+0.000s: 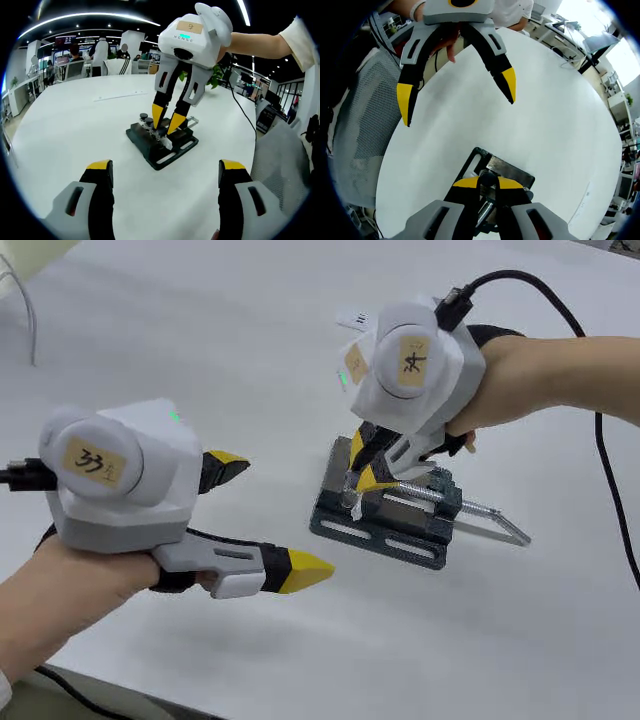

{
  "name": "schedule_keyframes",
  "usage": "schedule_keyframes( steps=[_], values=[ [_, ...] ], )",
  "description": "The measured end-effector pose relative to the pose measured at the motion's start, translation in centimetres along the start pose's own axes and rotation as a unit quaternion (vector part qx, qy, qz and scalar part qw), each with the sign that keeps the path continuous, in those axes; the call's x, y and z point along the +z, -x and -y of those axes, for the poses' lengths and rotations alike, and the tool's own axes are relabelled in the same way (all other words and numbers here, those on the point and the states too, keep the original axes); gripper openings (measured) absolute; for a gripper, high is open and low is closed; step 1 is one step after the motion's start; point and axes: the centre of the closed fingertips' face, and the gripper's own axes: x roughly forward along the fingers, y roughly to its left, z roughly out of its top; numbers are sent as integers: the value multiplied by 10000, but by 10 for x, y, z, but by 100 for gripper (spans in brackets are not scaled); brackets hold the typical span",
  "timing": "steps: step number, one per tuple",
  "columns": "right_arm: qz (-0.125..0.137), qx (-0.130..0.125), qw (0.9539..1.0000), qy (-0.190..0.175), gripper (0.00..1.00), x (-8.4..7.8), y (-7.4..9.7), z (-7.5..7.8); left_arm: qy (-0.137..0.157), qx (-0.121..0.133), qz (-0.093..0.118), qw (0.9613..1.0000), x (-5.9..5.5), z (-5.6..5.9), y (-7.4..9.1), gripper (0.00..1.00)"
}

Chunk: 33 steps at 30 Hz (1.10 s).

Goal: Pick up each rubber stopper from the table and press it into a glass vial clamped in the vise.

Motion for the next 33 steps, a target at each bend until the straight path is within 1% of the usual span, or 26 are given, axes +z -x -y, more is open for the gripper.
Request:
schedule_keyframes(
  steps=[5,10,18,22,23,25,33],
  values=[
    [36,11,10000,-70,8,1,0,-1,16,-18,-5,10000,-1,1,-1,85],
    [45,32,10000,-62,10,1,-1,-2,25,-16,-7,10000,-3,0,-1,85],
    [77,48,9999,-65,11,1,0,-3,28,-25,1,10000,-1,4,-1,85],
    [92,35,9999,-58,11,1,0,-3,38,-19,-2,10000,-2,3,-1,85],
    [87,-31,9999,-50,14,1,0,0,40,-16,2,10000,-2,3,-1,85],
    [95,-48,9999,-64,17,1,0,2,38,-22,-3,10000,-3,3,-1,85],
    [151,40,9998,-121,16,2,1,-1,42,-34,5,10000,-2,5,-1,85]
  ],
)
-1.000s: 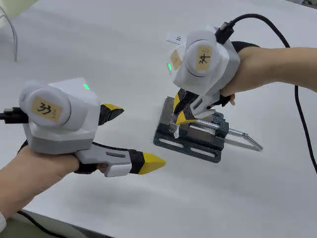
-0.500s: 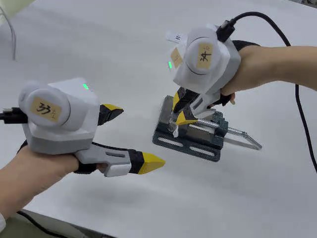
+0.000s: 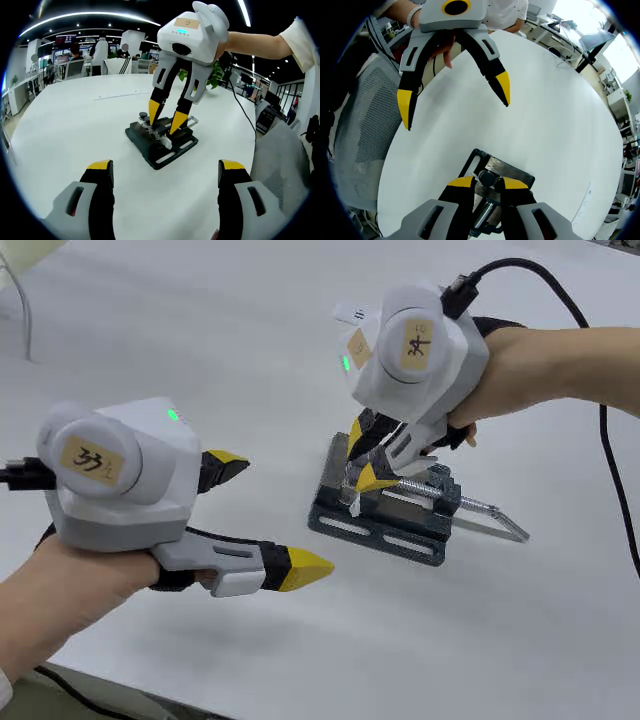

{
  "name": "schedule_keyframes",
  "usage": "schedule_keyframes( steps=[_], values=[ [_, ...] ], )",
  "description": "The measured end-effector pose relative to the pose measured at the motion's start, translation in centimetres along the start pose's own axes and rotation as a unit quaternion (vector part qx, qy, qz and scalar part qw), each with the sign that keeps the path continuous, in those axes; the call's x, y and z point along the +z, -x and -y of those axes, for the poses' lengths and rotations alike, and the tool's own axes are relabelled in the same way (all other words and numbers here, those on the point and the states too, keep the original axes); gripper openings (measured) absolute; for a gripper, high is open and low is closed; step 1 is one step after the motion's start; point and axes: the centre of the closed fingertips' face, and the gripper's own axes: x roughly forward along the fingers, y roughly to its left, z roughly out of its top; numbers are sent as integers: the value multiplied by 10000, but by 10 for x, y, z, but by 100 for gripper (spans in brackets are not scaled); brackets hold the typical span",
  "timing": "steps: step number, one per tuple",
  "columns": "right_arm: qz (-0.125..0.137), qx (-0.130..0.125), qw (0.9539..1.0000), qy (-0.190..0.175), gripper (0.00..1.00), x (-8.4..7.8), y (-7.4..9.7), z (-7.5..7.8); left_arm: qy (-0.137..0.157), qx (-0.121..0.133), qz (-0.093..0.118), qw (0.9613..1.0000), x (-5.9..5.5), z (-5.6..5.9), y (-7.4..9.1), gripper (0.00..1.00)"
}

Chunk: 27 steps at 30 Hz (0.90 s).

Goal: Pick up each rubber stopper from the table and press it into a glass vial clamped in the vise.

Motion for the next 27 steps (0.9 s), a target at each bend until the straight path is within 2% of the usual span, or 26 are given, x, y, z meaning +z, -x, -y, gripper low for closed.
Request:
schedule_keyframes(
  steps=[8,13,23,27],
  values=[
    [170,276,9992,-233,12,3,13,-5,-4,-19,-13,10000,-2,-2,0,84],
    [187,407,9984,-338,5,1,12,-1,6,-18,-7,10000,-3,-3,0,84],
    [142,565,9977,-351,1,2,7,1,53,-13,-29,10000,-8,-4,-1,84],
    [117,626,9974,-325,0,1,7,-3,87,-6,-34,10000,-10,-6,-2,84]
  ],
)
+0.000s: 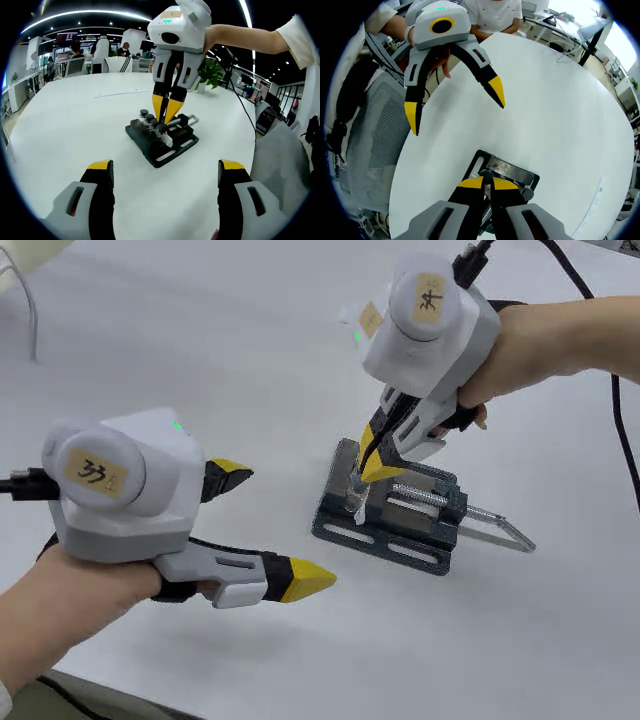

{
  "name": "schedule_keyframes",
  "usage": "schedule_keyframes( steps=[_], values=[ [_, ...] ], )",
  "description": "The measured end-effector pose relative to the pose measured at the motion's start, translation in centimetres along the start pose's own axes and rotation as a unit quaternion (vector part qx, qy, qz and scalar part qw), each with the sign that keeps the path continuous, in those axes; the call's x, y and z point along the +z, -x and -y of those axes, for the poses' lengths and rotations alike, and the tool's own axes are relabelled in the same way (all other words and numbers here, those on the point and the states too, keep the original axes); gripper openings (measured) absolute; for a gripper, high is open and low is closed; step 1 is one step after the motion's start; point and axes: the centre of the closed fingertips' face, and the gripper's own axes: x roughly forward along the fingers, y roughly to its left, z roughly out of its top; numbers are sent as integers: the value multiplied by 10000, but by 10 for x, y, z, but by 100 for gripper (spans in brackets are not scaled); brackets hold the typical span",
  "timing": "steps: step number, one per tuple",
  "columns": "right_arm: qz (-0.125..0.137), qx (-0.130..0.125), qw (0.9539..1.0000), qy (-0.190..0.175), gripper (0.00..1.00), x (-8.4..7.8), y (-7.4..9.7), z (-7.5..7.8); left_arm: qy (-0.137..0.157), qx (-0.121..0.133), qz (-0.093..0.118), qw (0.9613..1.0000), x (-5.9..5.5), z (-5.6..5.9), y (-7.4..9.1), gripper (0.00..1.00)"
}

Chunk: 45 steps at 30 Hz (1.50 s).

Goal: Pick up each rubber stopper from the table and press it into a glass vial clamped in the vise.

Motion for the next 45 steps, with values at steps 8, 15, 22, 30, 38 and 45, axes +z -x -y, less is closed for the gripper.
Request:
schedule_keyframes(
  steps=[8,15,22,30,38,45],
  values=[
    [-37,43,10000,-13,0,-1,-4,-1,23,-23,-31,10000,-4,1,-1,84],
    [-83,115,9999,-9,0,-2,-4,-4,53,-28,-26,10000,-3,1,-3,84],
    [-167,120,9998,-25,0,-3,-5,-5,67,-40,-19,10000,-3,3,-5,84],
    [-292,85,9995,-28,0,-3,-5,-7,68,-50,14,10000,0,6,-8,83],
    [-297,56,9995,-107,0,-4,-5,-8,72,-76,71,9999,4,9,-10,83],
    [-384,-17,9992,-76,0,-4,-6,-8,80,-76,99,9999,4,8,-11,83]
  ],
)
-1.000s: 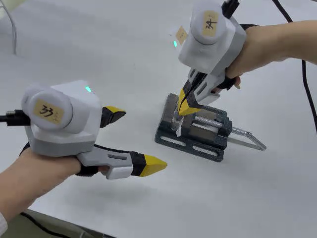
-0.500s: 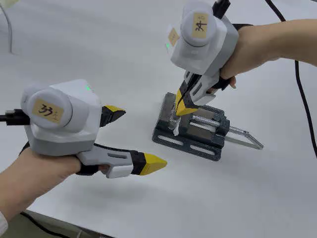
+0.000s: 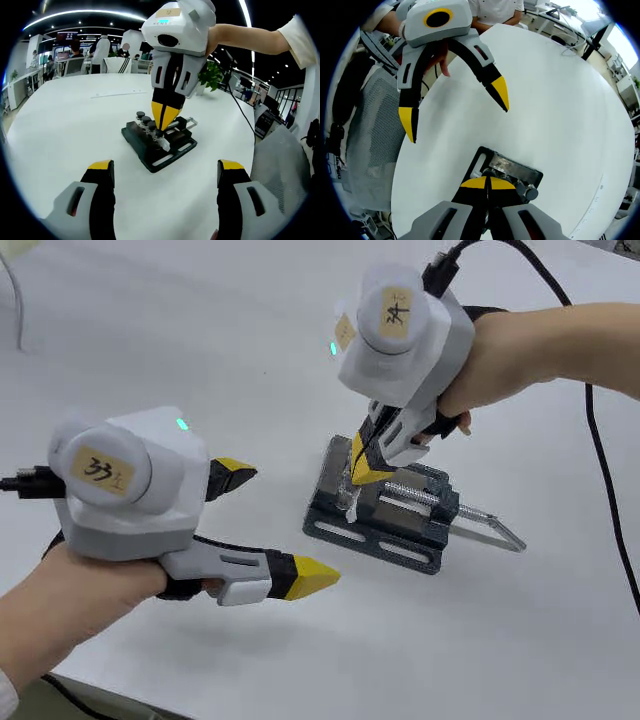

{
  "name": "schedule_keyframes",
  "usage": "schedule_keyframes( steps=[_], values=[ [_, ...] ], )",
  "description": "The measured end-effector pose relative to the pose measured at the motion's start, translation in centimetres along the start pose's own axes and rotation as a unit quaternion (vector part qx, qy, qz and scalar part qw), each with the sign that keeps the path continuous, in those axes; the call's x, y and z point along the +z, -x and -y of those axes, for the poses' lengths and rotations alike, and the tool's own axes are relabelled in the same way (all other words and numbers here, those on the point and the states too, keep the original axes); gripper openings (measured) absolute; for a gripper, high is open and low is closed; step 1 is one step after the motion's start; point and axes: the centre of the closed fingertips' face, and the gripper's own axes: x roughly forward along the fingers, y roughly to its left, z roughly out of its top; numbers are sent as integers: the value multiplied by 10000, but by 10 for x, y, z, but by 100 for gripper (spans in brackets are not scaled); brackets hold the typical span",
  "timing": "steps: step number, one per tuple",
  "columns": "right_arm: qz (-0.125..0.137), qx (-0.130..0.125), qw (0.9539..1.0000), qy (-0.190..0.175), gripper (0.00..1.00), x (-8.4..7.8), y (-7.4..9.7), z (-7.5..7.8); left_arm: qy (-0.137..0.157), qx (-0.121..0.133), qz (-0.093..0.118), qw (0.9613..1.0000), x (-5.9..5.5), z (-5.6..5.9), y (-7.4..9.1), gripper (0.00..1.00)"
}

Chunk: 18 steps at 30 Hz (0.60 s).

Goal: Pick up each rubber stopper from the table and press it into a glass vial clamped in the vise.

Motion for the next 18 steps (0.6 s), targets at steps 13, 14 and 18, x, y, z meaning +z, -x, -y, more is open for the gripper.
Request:
schedule_keyframes(
  steps=[13,14,18],
  values=[
    [47,-84,9999,-98,0,-1,-2,3,29,15,50,10000,1,0,-1,82],
    [50,-85,9999,-115,0,-1,-2,3,32,13,45,10000,2,0,-1,82],
    [-16,-144,9999,-13,0,-1,-3,3,35,19,67,10000,3,1,0,82]
  ],
)
